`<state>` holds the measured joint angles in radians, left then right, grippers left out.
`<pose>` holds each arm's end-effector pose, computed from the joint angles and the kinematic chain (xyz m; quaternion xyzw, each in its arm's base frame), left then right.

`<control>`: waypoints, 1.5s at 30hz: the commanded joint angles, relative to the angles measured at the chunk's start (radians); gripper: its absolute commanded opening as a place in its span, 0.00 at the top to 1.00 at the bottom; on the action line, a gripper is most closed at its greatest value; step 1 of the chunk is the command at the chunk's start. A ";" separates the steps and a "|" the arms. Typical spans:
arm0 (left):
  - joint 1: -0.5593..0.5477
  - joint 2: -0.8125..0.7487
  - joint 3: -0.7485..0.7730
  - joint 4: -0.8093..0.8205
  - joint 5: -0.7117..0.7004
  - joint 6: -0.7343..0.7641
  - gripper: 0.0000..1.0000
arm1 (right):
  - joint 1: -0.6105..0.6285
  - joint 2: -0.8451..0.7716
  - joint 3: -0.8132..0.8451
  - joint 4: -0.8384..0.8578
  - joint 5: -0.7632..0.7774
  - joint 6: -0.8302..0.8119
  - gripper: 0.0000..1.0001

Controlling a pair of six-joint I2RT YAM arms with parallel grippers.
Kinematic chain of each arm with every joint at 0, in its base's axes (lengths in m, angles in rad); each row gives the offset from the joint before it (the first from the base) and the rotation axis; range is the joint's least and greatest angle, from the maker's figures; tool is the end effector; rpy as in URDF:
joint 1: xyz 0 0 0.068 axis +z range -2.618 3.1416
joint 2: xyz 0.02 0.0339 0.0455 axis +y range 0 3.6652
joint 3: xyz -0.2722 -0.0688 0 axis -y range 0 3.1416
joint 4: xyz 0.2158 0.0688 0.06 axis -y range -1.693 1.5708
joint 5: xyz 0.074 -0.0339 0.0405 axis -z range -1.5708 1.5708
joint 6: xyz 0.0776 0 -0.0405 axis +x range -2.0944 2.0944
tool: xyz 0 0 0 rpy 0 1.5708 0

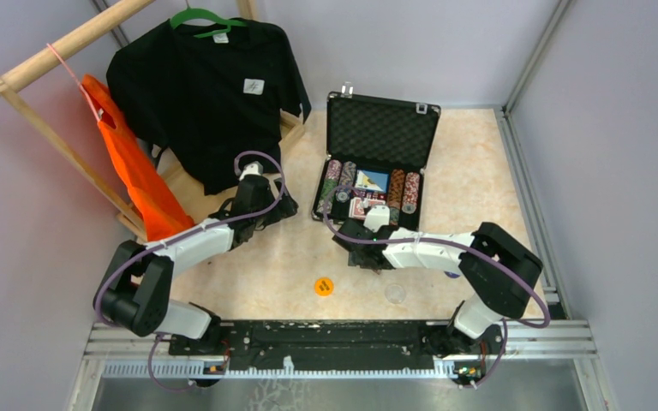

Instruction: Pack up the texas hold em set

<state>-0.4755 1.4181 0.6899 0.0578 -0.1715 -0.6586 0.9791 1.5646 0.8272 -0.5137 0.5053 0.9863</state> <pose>0.2706 -0.1244 0.1902 -0.1191 0.8899 -0.1678 0.4071 0.1779 0.1973 0.1503 0.0432 0.9558 -0.0087 0.2908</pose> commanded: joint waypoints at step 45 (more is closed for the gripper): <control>0.000 0.036 0.041 -0.007 -0.001 0.018 0.08 | -0.275 0.039 0.370 0.038 -0.029 -0.383 0.43</control>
<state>-0.4755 1.4391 0.6941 0.0513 -0.1642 -0.6556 0.7410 1.5578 1.1233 -0.5148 0.4938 0.6689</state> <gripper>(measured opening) 0.921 0.595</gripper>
